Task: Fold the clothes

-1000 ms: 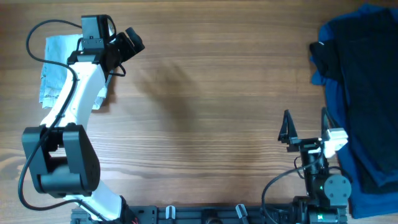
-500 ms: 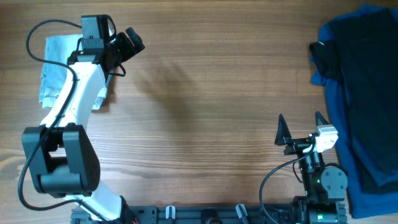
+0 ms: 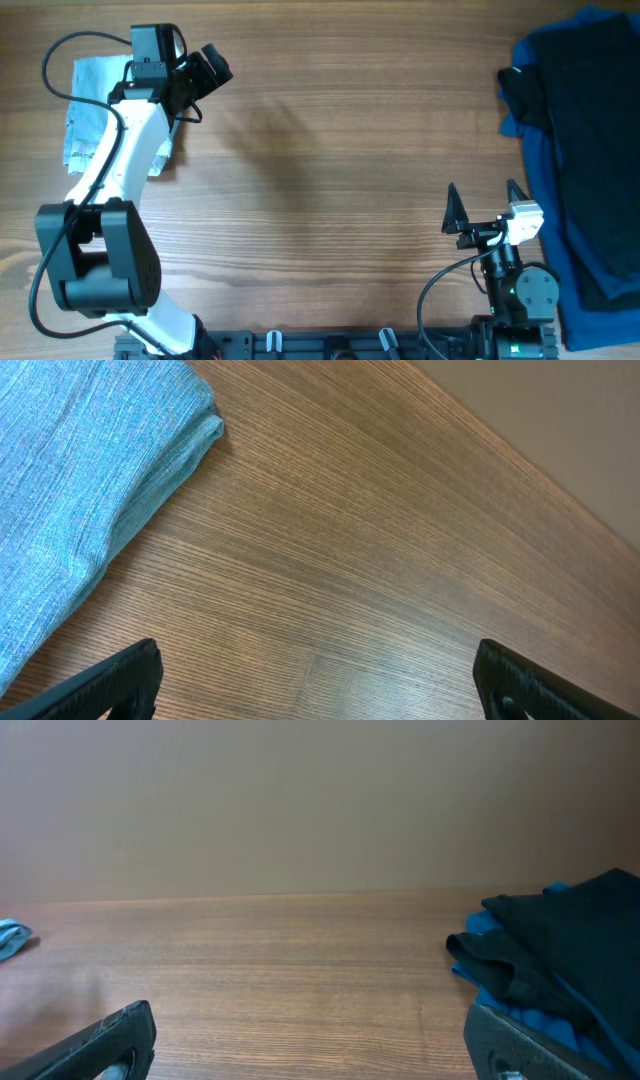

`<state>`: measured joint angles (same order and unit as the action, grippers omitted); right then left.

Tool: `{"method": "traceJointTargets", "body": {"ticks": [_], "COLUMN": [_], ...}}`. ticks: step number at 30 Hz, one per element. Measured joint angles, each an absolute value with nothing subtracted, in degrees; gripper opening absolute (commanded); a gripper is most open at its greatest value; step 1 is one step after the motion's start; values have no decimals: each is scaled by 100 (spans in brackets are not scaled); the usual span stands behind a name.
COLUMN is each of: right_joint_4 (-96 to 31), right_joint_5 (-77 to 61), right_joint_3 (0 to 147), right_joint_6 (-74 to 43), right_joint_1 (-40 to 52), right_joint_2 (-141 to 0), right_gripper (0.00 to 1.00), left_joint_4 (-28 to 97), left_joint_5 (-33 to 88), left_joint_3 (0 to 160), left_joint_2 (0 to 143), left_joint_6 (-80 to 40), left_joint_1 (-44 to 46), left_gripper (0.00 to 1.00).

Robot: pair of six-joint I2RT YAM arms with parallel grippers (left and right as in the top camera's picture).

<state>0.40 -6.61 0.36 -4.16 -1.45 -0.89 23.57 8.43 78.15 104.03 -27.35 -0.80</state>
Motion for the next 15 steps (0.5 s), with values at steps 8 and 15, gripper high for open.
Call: {"method": "traceJointTargets", "body": {"ticks": [8,15], "right_joint_4": [40,40], "right_joint_5": [-663,-663], "right_joint_3": [36,36], "right_joint_6": [-414,-416], "right_joint_1": [-145,-145], "right_joint_2": [-89,-89], "right_gripper": [99,100], "left_joint_4": [2681,3070], "left_joint_5": [843,838], "left_joint_3": [7813,7769], "left_joint_2": [10313,8318], "left_joint_6": [-2735,-2738], "left_joint_1": [-80,-45], "left_gripper": [100,100]}}
